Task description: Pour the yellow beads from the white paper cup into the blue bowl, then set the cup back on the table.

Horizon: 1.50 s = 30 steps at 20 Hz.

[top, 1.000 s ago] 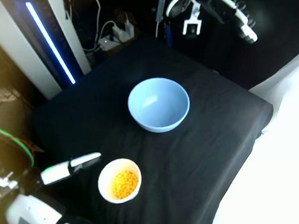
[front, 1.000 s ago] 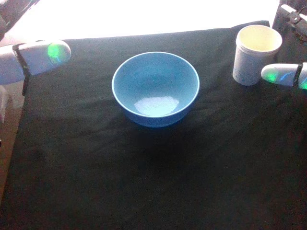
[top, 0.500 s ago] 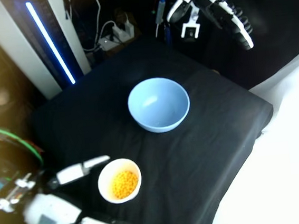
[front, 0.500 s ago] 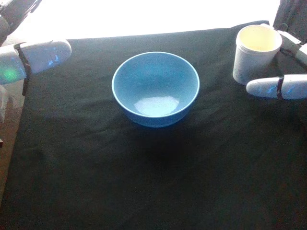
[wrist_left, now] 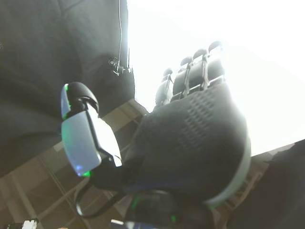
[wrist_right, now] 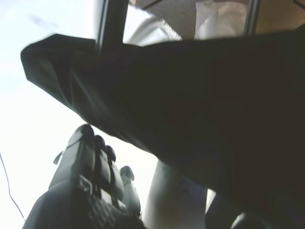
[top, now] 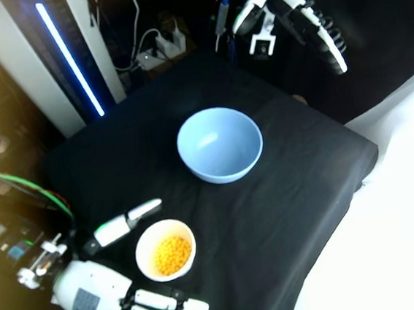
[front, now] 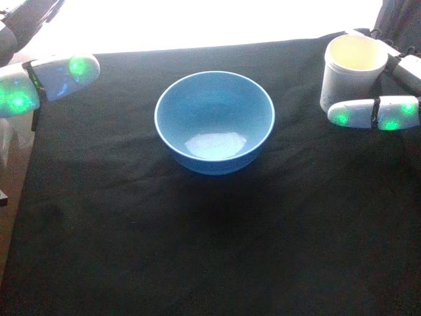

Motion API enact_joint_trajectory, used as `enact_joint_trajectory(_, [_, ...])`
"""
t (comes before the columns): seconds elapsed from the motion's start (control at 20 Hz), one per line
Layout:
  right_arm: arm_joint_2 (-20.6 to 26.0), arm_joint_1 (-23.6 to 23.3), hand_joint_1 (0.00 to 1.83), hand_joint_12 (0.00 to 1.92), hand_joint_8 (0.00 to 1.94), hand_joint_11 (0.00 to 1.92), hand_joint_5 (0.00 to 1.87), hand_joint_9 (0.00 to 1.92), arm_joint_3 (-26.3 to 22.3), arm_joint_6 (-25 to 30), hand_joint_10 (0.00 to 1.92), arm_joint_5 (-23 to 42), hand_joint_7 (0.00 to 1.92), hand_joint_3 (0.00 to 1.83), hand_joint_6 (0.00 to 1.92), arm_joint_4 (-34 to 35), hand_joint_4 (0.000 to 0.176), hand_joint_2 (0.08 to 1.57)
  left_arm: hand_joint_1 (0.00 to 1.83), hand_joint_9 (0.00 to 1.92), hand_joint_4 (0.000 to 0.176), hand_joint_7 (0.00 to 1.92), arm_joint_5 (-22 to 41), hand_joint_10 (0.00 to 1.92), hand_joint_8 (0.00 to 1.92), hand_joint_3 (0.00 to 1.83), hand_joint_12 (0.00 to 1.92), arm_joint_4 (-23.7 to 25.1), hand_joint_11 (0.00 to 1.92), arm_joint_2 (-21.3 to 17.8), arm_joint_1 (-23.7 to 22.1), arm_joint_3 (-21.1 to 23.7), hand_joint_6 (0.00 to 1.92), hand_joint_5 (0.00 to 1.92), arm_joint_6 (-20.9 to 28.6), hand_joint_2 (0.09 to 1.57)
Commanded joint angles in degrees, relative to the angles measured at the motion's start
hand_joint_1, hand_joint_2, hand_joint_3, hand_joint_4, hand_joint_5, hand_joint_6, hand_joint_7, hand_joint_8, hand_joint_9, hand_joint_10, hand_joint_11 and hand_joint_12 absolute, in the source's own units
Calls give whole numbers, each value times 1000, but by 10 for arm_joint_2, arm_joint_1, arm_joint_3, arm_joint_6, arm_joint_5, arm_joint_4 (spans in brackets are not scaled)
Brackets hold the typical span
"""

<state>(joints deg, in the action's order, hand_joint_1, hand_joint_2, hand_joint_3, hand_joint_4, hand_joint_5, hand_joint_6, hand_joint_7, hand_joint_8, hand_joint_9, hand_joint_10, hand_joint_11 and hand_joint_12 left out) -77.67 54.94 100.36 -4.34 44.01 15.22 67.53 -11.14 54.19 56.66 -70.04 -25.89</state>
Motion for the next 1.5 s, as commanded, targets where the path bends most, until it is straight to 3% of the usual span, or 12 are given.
enact_joint_trajectory(0.0, [1,-11,663,0,0,0,0,0,7,6,0,65,0,0,0,12,176,539,332,1,42,26,75,0,8,10,9,-7,16,6,-5,-3,0,0,6,934])
enact_joint_trajectory(0.2, [-2,-14,585,0,7,0,119,0,11,6,0,64,57,7,19,12,86,575,359,29,47,67,74,10,17,1,19,-7,26,8,-4,-2,0,0,9,923])
enact_joint_trajectory(0.5, [-7,-14,667,0,0,0,340,0,17,6,0,55,73,2,17,13,72,577,374,45,47,95,81,1,3,0,20,-7,0,8,-3,-2,0,0,11,907])
enact_joint_trajectory(0.55, [-9,-14,660,5,3,10,353,0,18,6,0,54,79,0,17,13,65,575,359,31,32,85,81,0,0,1,3,-7,0,8,-2,-2,0,0,12,916])
enact_joint_trajectory(0.8, [-13,-14,688,5,5,7,528,6,23,9,2,51,127,2,23,13,104,601,374,31,81,136,78,0,12,0,0,-13,0,11,7,-2,0,0,13,905])
enact_joint_trajectory(0.85, [-14,-14,727,19,2,20,648,17,24,10,1,51,153,8,10,13,132,683,397,12,60,121,78,0,4,6,0,-14,0,13,9,-2,0,0,14,927])
enact_joint_trajectory(0.9, [-14,-14,727,19,2,20,648,17,25,10,1,51,153,8,10,13,132,683,397,12,60,121,78,0,4,6,0,-14,0,14,9,-2,0,0,14,927])
enact_joint_trajectory(0.95, [-14,-15,755,19,3,2,799,23,27,10,1,51,198,9,11,13,168,806,403,10,62,116,77,0,1,7,0,-14,0,15,9,-3,0,0,15,933])
enact_joint_trajectory(1.1, [-14,-16,865,0,3,0,1002,76,30,13,4,52,295,5,16,13,118,949,395,20,75,133,76,4,7,0,11,-14,21,17,10,-3,0,0,15,912])
enact_joint_trajectory(1.15, [-14,-16,865,0,3,0,1002,76,31,14,4,52,295,5,16,13,118,949,395,20,75,133,75,4,7,0,11,-14,21,17,10,-3,0,0,15,912])
enact_joint_trajectory(1.2, [-14,-16,1055,7,6,15,1130,124,32,15,4,52,359,3,681,13,174,1037,409,25,95,155,74,5,12,0,13,-14,15,19,11,-3,0,0,15,889])
enact_joint_trajectory(1.45, [-14,-22,1069,23,11,34,1144,170,35,36,5,59,464,0,701,-10,176,1041,420,59,89,197,74,14,17,0,36,-15,31,21,14,-4,0,0,15,884])
